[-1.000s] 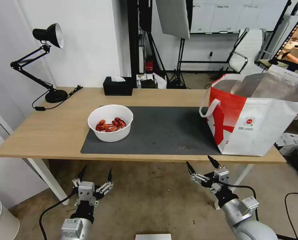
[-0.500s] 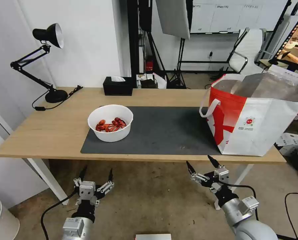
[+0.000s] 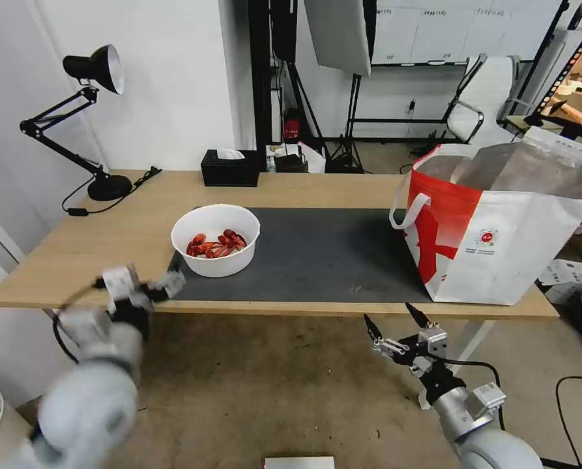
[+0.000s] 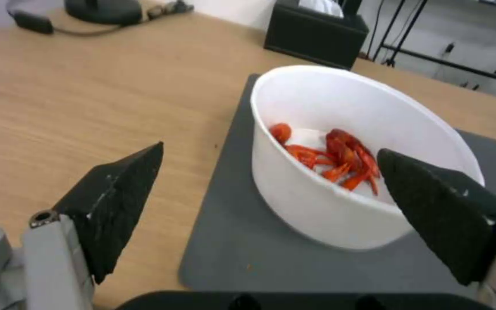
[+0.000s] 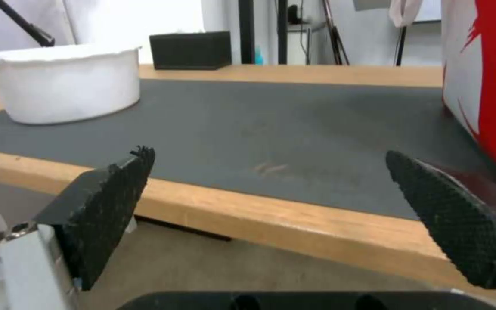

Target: Pick up the trash from the table and place it into the takeout bag.

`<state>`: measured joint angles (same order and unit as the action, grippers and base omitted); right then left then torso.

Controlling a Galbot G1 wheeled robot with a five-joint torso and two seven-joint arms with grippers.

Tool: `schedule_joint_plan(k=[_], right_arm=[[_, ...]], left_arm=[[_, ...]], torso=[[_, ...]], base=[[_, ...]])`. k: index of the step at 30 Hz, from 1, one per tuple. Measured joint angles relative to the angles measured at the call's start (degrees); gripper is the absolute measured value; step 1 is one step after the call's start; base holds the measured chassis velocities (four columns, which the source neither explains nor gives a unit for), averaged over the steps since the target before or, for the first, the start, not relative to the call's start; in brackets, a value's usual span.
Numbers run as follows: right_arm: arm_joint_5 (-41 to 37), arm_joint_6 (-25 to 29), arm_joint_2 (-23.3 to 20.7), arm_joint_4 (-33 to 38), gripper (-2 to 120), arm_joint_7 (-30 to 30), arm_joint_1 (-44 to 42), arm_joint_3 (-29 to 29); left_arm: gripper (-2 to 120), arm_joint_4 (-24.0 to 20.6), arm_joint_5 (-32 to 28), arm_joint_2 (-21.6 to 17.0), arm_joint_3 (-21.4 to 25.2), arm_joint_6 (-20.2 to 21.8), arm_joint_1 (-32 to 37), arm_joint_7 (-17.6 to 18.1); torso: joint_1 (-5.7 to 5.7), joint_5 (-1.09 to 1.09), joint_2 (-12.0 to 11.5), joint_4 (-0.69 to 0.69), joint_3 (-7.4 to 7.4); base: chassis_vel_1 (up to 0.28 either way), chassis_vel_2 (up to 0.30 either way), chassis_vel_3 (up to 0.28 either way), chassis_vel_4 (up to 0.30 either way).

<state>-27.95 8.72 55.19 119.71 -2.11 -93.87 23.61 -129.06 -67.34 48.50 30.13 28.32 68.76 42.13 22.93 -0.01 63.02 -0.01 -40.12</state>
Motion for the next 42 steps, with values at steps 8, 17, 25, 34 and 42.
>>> schedule_joint_plan(k=[8,17,25,34,42], right_arm=[[0.0,0.0,0.0,0.0,100,0.0,0.0,0.0],[0.0,0.0,0.0,0.0,100,0.0,0.0,0.0],[0.0,0.0,0.0,0.0,100,0.0,0.0,0.0],[0.0,0.0,0.0,0.0,100,0.0,0.0,0.0],[0.0,0.0,0.0,0.0,100,0.0,0.0,0.0]], left_arm=[[100,6.1,-19.0,-3.9,-2.9,4.0,-10.9,3.9],[100,19.8,-28.0,-5.9,-11.6,8.0,-26.5,2.2],[100,30.0,-24.5,-4.4,-22.2,10.1,-36.2,1.8],[100,34.5,-24.4,-2.3,-24.8,11.7,-38.5,3.6],[80,35.8,-25.3,-1.1,-25.6,11.8,-39.6,5.3]], torso=[[0.0,-0.01,0.0,0.01,0.0],[0.0,0.01,0.0,0.01,0.0],[-0.01,0.01,0.0,0.0,0.0],[-0.01,0.01,0.0,0.01,0.01],[-0.01,0.01,0.0,0.01,0.01]], base=[[0.0,0.0,0.0,0.0],[0.0,0.0,0.0,0.0],[0.0,0.0,0.0,0.0],[0.0,0.0,0.0,0.0],[0.0,0.0,0.0,0.0]])
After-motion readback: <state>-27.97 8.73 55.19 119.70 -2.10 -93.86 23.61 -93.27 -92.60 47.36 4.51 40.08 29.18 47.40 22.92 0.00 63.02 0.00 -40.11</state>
